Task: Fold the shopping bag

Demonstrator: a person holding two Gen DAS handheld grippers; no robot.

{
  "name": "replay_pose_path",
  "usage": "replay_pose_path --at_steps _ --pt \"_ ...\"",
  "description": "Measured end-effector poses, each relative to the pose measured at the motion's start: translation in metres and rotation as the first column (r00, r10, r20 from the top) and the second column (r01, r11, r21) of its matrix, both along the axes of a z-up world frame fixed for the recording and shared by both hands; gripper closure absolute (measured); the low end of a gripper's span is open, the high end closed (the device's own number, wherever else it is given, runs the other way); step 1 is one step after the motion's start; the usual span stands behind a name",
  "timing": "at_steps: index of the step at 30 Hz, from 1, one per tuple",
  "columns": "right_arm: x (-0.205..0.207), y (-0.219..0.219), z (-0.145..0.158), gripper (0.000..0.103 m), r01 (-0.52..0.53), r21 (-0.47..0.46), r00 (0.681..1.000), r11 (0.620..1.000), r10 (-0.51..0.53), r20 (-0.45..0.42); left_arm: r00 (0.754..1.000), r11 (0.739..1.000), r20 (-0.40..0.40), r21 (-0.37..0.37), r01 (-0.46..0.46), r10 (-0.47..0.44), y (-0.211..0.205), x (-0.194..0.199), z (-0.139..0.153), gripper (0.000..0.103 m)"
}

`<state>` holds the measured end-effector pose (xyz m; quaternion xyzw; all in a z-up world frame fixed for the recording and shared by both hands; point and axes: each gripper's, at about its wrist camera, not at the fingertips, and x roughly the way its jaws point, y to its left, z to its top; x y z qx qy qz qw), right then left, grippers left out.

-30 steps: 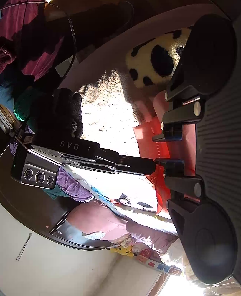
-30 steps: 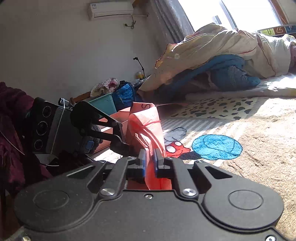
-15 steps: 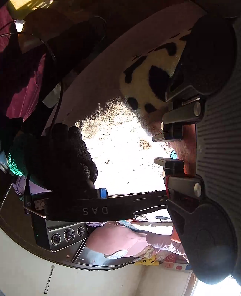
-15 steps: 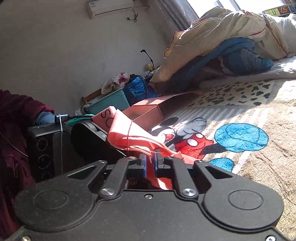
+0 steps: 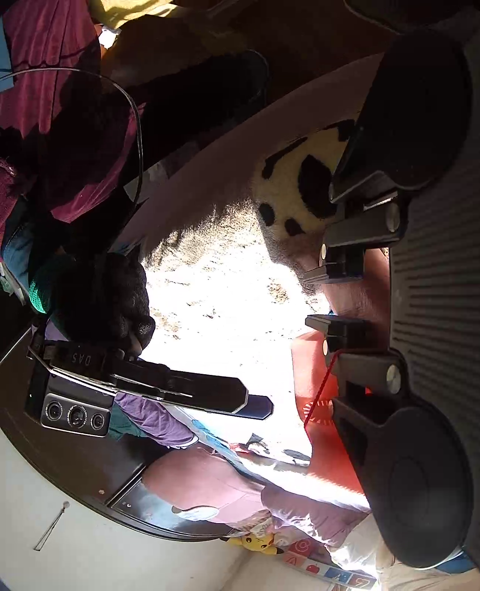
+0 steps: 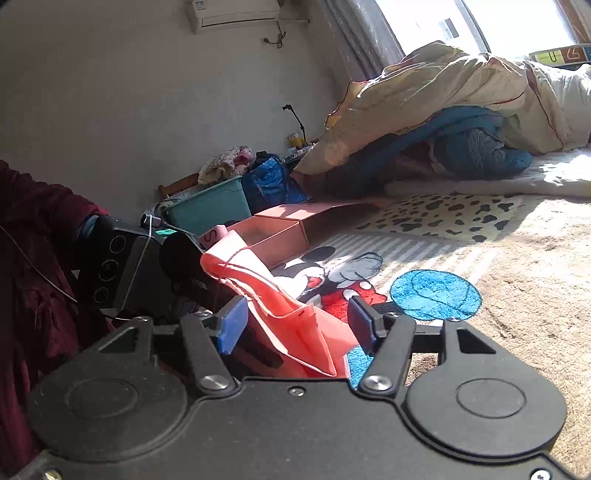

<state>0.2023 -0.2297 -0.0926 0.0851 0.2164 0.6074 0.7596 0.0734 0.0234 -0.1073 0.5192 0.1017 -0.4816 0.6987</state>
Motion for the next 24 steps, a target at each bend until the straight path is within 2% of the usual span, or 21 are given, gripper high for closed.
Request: replay_pose_path --at_steps 2,4,7,11,14,17,22,24 --pt "0.004 0.007 -0.007 0.040 -0.011 0.004 1.000 1.000 0.011 -0.011 1.000 1.000 -0.029 -0.009 0.008 -0.008 0.005 0.002 0.004 0.088" --pt "0.003 0.020 -0.012 0.034 -0.071 -0.017 0.997 0.997 0.072 0.022 0.998 1.000 -0.056 -0.024 0.006 -0.007 0.009 0.004 0.007 0.088" --pt "0.013 0.028 -0.020 0.032 -0.107 -0.010 0.994 0.994 0.107 -0.027 0.996 0.999 -0.084 -0.046 0.002 -0.006 0.015 0.003 0.011 0.088" --pt "0.026 0.031 -0.021 0.021 -0.107 0.001 0.993 0.994 0.107 -0.054 0.994 0.998 -0.112 -0.069 0.001 -0.009 0.023 -0.003 0.013 0.088" --pt "0.035 0.039 -0.019 0.019 -0.113 -0.019 0.992 0.993 0.112 -0.059 0.990 0.996 -0.138 -0.090 -0.009 -0.003 0.031 -0.005 0.013 0.086" --pt "0.045 0.050 -0.019 0.017 -0.170 0.020 0.979 0.985 0.172 -0.112 0.986 0.992 -0.165 -0.120 -0.023 0.003 0.036 -0.005 0.013 0.086" --pt "0.059 0.084 -0.024 0.013 -0.259 -0.012 0.954 0.966 0.254 -0.158 0.987 0.993 -0.158 -0.117 0.005 -0.024 0.040 -0.010 0.012 0.086" --pt "0.067 0.097 -0.028 0.013 -0.308 -0.018 0.933 0.951 0.299 -0.201 0.985 0.991 -0.173 -0.135 -0.012 -0.012 0.043 -0.008 0.013 0.086"
